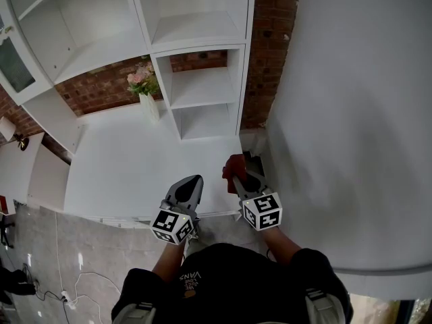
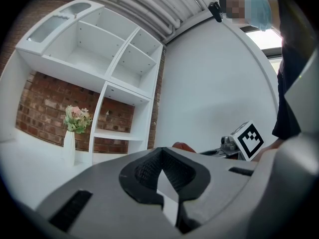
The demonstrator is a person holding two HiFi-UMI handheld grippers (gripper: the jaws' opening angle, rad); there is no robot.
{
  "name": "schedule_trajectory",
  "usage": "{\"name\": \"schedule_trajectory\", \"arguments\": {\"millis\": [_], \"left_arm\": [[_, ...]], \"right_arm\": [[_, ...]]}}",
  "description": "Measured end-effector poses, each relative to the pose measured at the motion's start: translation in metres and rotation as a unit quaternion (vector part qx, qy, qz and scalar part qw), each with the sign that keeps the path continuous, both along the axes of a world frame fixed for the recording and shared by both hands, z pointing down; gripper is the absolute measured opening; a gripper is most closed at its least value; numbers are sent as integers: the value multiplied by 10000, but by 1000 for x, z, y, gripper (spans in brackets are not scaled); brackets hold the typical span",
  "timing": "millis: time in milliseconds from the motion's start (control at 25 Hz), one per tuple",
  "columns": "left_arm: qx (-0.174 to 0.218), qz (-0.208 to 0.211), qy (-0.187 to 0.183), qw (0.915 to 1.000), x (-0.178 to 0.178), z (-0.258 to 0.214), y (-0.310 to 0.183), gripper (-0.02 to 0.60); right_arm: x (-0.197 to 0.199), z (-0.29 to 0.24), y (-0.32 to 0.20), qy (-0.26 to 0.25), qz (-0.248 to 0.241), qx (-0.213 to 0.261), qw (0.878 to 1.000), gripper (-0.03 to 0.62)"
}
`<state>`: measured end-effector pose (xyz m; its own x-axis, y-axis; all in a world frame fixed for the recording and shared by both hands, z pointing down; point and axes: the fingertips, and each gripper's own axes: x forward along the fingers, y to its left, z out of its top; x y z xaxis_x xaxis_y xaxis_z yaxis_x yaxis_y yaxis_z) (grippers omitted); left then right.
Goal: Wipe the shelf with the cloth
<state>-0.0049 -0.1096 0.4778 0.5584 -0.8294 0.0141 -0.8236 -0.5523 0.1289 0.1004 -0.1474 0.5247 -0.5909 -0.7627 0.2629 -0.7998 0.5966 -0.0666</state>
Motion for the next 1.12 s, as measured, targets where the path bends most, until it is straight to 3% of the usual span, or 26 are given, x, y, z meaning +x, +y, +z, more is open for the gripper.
{"name": "schedule_trajectory", "arguments": {"millis": [1120], "left_arm": [[-58,-100,-35,9999,12,5,8,6]], "right_arm": [[8,6,7,-23,-103,-62,9999,57]]}}
